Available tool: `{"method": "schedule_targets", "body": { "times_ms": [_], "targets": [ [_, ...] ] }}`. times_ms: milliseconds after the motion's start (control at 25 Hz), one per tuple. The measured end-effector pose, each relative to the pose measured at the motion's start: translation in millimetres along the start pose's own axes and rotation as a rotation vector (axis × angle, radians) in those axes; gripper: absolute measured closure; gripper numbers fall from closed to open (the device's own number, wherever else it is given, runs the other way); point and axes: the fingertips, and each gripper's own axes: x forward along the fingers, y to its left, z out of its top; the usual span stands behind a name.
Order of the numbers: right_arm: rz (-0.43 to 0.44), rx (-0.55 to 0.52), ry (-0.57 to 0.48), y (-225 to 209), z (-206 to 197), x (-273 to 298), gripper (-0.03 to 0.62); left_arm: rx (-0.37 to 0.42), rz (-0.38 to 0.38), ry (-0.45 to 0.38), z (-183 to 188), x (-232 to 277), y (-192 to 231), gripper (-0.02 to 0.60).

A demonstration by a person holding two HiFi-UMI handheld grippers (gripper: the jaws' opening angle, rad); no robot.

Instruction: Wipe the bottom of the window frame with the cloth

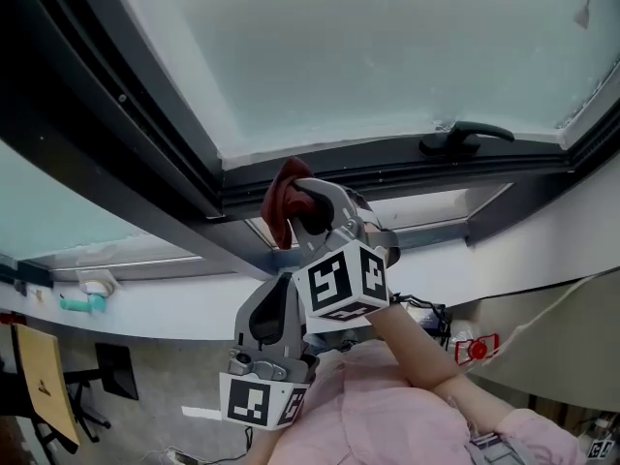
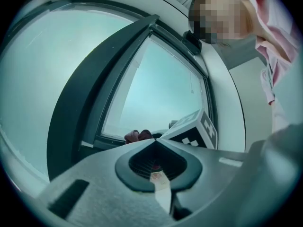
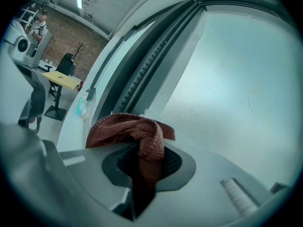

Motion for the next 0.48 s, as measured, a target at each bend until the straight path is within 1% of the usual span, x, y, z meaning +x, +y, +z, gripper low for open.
{"method": "schedule_targets", "body": {
  "times_ms": [200, 480],
  "targets": [
    [0.013, 0.043, -0.029, -4.7, -5.0, -5.0, 0.536, 0.036, -0.036, -0.014, 3.9, 3.3, -14.6, 0.584],
    [0.023, 0.100, -0.057, -11.2, -10.6, -11.2, 0.536, 0.015, -0.064, -0.034, 2.9, 10.0, -26.3, 0.586]
  ]
}}
